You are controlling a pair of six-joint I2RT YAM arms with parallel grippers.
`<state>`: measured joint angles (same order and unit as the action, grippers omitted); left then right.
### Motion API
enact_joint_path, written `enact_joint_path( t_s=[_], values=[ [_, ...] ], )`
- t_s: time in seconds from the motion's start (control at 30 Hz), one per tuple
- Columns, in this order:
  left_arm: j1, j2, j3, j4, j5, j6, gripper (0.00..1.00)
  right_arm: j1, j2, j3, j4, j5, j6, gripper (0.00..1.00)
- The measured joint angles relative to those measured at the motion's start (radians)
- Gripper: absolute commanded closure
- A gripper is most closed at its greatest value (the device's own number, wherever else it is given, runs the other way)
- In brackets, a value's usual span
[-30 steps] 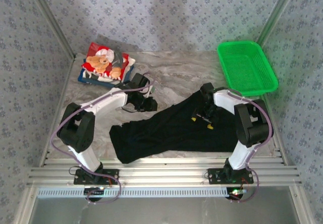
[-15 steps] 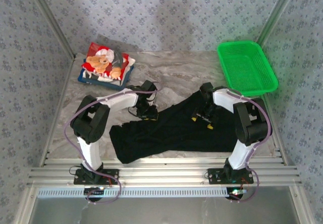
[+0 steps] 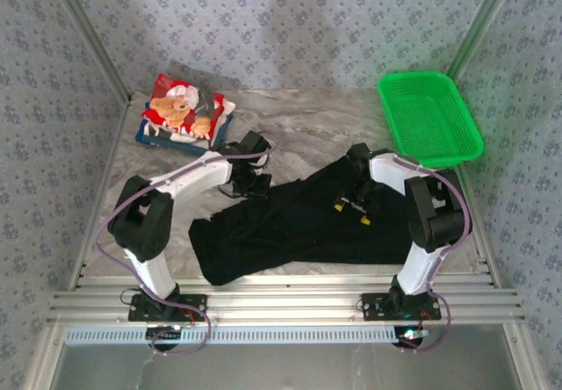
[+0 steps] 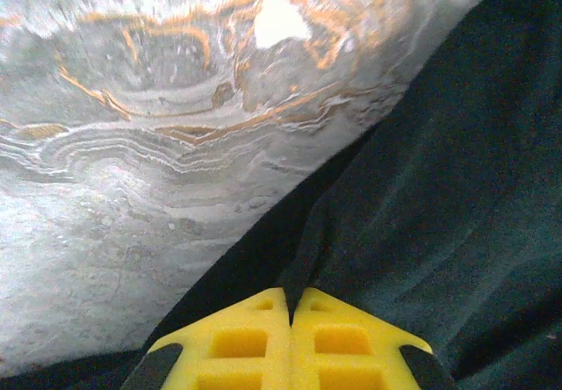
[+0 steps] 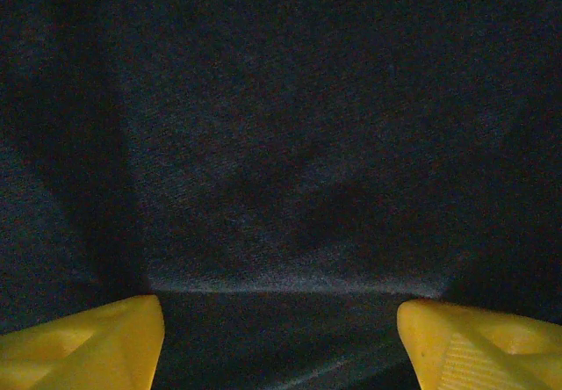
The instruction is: Fold and stack the t-shirts
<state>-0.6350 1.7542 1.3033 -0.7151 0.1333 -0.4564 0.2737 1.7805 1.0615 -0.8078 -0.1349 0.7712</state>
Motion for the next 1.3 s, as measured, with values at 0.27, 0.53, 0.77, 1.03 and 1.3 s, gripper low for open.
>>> enact_joint_path(
  t_s=[0.27,0.53,0.77,1.03,1.3],
  values=[
    [0.002,-0.029,0.026,-0.012,-0.019,0.004,0.95,0.007,0.015,0.017,-0.019,0.004,0.0,0.27],
    [0.008,-0.077,0.015,-0.013,-0.013,0.023,0.84,0.011,0.017,0.019,-0.021,0.008,0.0,0.27],
    [0.028,-0.185,-0.081,0.011,-0.015,0.002,0.75,0.01,0.021,0.024,-0.027,0.008,0.0,0.27],
    [0.165,-0.292,-0.32,0.127,0.065,-0.143,0.49,0.01,0.023,0.024,-0.027,0.008,0.0,0.27],
    [0.256,-0.298,-0.529,0.374,0.216,-0.33,0.47,0.01,0.029,0.031,-0.034,0.008,0.0,0.27]
  ],
)
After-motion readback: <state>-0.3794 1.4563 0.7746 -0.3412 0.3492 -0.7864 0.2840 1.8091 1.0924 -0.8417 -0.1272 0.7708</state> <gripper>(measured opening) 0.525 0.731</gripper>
